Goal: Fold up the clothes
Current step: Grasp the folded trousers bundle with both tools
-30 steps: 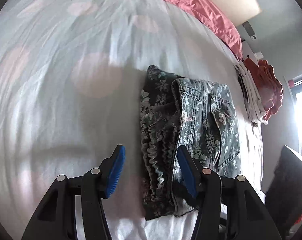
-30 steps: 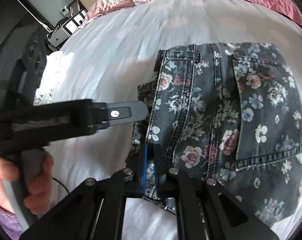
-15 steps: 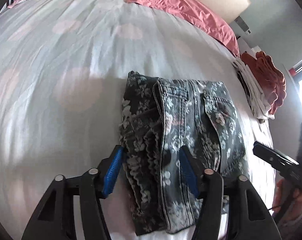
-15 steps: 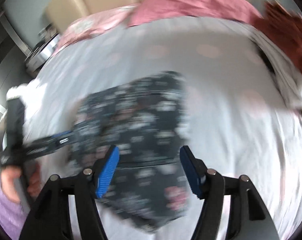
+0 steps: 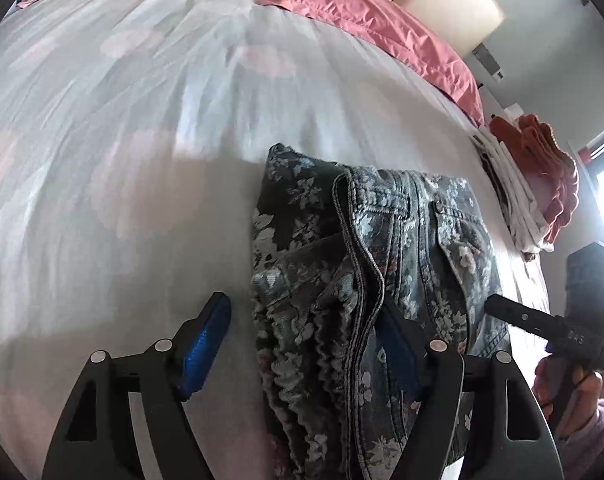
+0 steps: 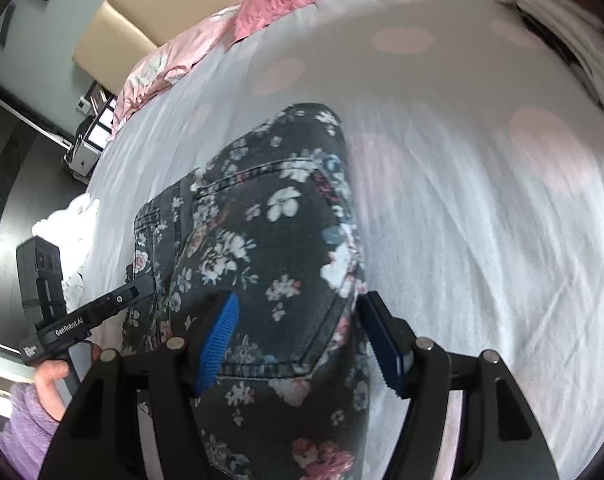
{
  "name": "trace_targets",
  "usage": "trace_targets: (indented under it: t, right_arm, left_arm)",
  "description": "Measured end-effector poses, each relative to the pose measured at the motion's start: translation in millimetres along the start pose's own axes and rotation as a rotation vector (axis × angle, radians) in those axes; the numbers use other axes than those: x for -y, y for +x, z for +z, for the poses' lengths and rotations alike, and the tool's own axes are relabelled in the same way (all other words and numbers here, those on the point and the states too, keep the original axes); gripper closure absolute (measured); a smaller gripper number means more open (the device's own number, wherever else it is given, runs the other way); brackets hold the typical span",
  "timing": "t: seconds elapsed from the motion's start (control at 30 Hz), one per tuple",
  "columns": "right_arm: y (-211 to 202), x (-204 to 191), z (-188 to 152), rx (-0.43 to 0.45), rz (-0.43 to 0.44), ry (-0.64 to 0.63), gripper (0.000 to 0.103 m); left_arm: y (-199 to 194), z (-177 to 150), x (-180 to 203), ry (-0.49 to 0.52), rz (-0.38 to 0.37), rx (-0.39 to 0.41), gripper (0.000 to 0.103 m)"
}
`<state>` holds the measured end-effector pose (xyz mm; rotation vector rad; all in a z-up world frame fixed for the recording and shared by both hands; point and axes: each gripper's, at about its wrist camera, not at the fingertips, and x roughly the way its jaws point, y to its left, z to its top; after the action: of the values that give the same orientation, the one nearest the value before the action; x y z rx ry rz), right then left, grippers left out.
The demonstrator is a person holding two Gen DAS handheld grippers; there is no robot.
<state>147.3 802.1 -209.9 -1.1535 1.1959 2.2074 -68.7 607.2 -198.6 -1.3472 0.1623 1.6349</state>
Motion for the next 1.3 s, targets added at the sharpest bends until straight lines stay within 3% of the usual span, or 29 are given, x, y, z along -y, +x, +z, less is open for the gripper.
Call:
trace_targets:
  t: [0.07, 0.13, 0.17, 0.23, 0.27, 0.43, 0.6, 0.7, 0.8, 0.83, 1.03, 1.3]
  right_arm:
    - [2.5, 11.6, 2.4, -0.010, 0.040, 0.048, 0.039]
    - [3.9, 18.2, 3.7, -0.012, 0.073, 0.076, 0.039]
    - [4.5, 19.4, 4.0, -0.012, 0.083, 0.079, 0.040]
    - [6.0, 21.0, 3.6, -0.007, 0.097, 0.085, 0.050]
    - [6.7, 22.1, 2.9, -0.011, 0.108, 0.090, 0.061]
    - [6.3, 20.1, 2.2, -0.001, 0.140, 0.082, 0.074]
    - [-5.7, 9.3, 1.2, 0.047, 0.149, 0.028, 0.085]
    - [-11.5, 7.7, -2.0, 0.048, 0.119, 0.003, 0.085]
    - [-12.0, 14.1, -3.4, 0.034, 0.114, 0.035, 0.081]
    - [-13.3, 17.5, -4.1, 0.031, 0.117, 0.049, 0.079]
    - [-9.6, 25.1, -3.4, 0.002, 0.113, 0.094, 0.075]
    - [3.5, 42.1, -2.0, -0.032, 0.200, 0.184, 0.072]
  left_arm:
    - [1.7, 1.7, 1.9, 0.006, -0.014, 0.007, 0.030]
    - [3.0, 3.0, 4.9, 0.019, -0.028, 0.012, 0.040]
    - [3.1, 3.0, 6.6, 0.029, -0.026, 0.016, 0.041]
    - [3.3, 2.8, 9.8, 0.050, -0.020, 0.023, 0.046]
    - [2.3, 1.5, 10.0, 0.059, -0.018, 0.027, 0.047]
    - [-2.8, 1.6, 12.9, 0.087, -0.013, 0.046, 0.065]
    - [-5.4, 2.3, 17.2, 0.115, -0.006, 0.057, 0.072]
    - [-5.0, 3.0, 14.9, 0.093, -0.002, 0.045, 0.068]
    - [-6.1, 2.0, 8.6, 0.043, 0.054, 0.040, 0.042]
    - [-6.5, 2.0, 5.4, 0.023, 0.059, 0.036, 0.037]
    - [-2.9, -0.1, -1.5, -0.018, -0.012, 0.023, 0.037]
    - [6.3, 1.4, 9.1, 0.033, -0.070, 0.039, 0.038]
